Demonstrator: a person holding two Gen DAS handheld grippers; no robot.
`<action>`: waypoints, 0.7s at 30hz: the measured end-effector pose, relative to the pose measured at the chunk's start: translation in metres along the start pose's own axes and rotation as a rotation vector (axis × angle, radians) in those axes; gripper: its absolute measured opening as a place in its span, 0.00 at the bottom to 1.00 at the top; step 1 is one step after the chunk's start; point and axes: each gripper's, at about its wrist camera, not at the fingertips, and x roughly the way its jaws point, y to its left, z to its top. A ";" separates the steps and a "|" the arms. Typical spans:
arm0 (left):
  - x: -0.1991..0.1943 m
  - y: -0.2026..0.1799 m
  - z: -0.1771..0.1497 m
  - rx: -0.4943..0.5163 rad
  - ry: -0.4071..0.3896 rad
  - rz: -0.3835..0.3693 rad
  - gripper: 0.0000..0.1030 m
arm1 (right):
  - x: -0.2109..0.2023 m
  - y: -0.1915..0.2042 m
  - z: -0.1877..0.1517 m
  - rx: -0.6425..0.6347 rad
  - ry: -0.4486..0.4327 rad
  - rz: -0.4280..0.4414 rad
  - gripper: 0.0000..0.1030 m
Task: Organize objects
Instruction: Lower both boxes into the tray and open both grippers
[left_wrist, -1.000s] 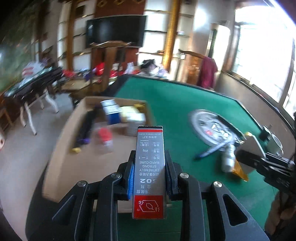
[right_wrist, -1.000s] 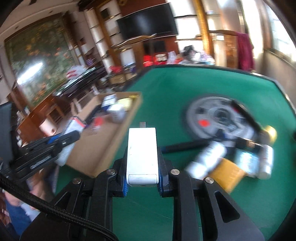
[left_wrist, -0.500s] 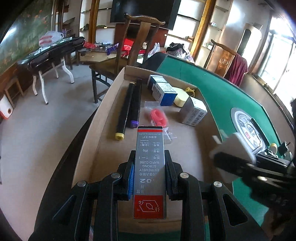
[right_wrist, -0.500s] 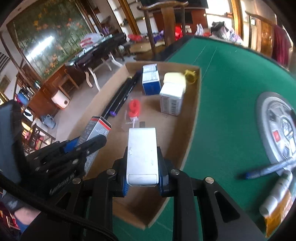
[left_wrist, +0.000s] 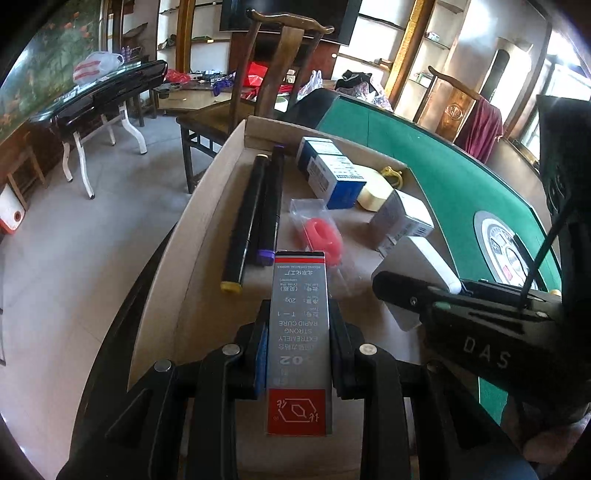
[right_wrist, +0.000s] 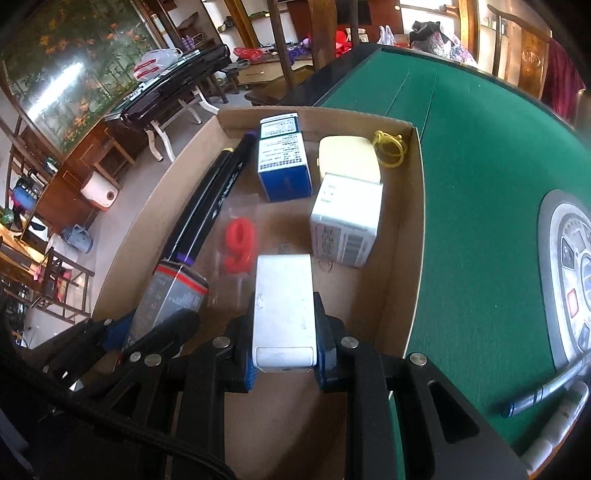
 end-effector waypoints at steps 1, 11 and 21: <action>0.001 0.001 0.000 -0.002 0.004 0.000 0.22 | 0.002 -0.001 0.002 0.000 0.003 -0.004 0.19; 0.009 0.005 0.004 -0.009 0.013 -0.009 0.23 | 0.010 0.000 0.014 -0.009 0.022 -0.035 0.19; 0.011 0.006 0.005 -0.020 0.009 -0.029 0.23 | 0.010 0.000 0.018 -0.023 0.008 -0.044 0.20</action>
